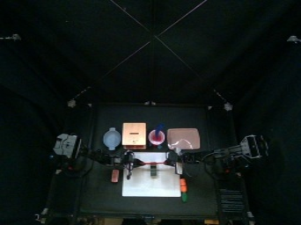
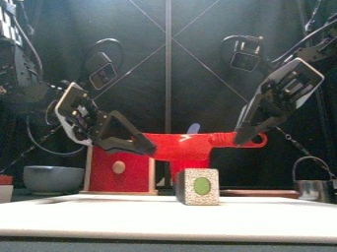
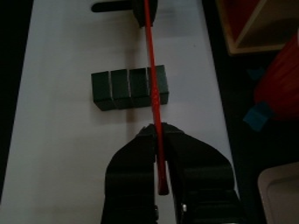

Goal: Cut the sushi into 4 pieces with the knife
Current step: Cut the sushi into 4 pieces

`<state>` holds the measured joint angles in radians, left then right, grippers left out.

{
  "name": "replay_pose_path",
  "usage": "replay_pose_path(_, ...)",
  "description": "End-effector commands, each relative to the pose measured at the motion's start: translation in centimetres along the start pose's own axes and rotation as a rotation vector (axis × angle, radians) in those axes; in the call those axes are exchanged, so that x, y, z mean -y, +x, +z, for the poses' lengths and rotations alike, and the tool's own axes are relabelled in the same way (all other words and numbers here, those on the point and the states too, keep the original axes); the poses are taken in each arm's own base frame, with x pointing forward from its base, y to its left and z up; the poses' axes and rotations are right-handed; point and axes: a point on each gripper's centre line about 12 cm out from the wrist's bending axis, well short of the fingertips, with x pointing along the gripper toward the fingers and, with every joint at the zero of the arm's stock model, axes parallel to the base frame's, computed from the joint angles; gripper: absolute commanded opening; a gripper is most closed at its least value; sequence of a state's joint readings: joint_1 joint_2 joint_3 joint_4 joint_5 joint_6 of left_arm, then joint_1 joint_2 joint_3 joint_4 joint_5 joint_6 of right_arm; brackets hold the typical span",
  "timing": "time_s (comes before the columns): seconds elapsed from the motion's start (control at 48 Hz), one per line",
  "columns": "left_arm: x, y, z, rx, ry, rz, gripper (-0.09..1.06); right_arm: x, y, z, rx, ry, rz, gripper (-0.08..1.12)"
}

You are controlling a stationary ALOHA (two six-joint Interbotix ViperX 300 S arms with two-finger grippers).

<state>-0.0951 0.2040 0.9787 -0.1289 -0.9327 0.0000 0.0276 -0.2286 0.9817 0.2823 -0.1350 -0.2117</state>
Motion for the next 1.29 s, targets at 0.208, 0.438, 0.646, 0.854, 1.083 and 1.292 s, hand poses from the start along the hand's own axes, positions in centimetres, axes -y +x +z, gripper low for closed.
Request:
replay_pose_path(0.208, 0.2, 1.1, 0.9, 0.039, -0.011, 0.005, 0.18, 0.4, 0.5, 0.1, 0.0, 0.011, -0.015, 0.07)
replay_pose_path(0.438, 0.2, 1.3, 0.7, 0.029, -0.012, 0.005, 0.18, 0.5, 1.2, -0.6, -0.03, 0.013, -0.017, 0.07)
replay_pose_path(0.646, 0.5, 1.8, 0.0, 0.004, -0.012, -0.002, 0.18, 0.5, 1.6, -0.9, -0.046, 0.024, -0.02, 0.07)
replay_pose_path(0.854, 0.8, 2.3, -0.8, -0.027, -0.013, -0.004, 0.18, 0.5, 1.6, -1.1, -0.052, 0.031, -0.02, 0.07)
replay_pose_path(1.083, 0.7, 2.6, -1.8, -0.072, -0.021, 0.008, 0.18, 0.3, 1.9, -1.4, -0.066, 0.031, -0.017, 0.07)
replay_pose_path(1.292, 0.2, 2.7, -3.2, -0.122, -0.045, 0.057, 0.18, 0.6, 3.2, -2.9, -0.128, 0.05, -0.031, 0.07)
